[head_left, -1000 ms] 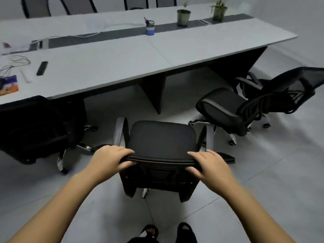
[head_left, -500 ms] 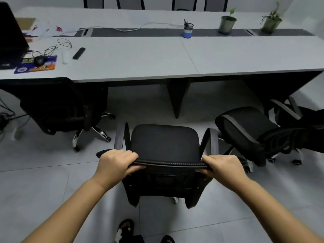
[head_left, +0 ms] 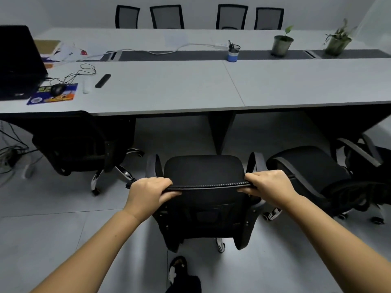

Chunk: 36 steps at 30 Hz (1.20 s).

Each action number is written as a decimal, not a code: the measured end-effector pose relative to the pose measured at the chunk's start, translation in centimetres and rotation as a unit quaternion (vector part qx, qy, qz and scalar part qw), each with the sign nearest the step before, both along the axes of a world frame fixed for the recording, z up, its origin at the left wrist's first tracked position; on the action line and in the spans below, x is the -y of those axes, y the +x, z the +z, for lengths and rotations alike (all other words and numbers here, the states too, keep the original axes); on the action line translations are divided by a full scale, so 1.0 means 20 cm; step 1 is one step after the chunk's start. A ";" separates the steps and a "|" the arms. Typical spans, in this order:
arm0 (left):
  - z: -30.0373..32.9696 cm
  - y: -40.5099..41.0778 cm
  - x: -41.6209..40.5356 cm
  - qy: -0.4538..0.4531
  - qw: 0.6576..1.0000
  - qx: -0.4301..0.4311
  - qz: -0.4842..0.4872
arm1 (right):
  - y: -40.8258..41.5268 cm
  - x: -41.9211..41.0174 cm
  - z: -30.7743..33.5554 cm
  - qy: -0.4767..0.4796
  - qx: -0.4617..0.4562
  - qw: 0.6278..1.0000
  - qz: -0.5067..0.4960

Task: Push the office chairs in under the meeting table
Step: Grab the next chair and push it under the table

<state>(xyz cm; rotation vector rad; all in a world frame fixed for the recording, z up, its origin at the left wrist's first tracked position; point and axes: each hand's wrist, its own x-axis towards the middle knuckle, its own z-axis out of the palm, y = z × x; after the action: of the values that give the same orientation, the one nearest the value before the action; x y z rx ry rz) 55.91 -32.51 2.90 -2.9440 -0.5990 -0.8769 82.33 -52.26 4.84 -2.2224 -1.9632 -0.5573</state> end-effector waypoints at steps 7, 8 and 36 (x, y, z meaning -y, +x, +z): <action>0.01 0.13 -0.30 0.048 0.998 0.014 -0.037 | 0.10 -0.22 -0.01 0.016 0.004 1.000 -0.009; 0.01 0.14 -0.34 0.055 0.998 0.014 -0.036 | 0.11 -0.27 0.00 0.018 0.005 1.000 -0.008; 0.06 0.41 -1.25 0.045 0.995 -0.081 0.028 | 0.39 -1.21 -0.05 -0.024 -0.061 0.998 -0.004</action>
<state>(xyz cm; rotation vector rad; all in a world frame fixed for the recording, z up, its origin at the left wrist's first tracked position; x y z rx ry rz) 64.15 -7.44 4.06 -2.8648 -0.6125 -0.6357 90.10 -28.08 3.82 -2.2352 -1.9272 -0.3686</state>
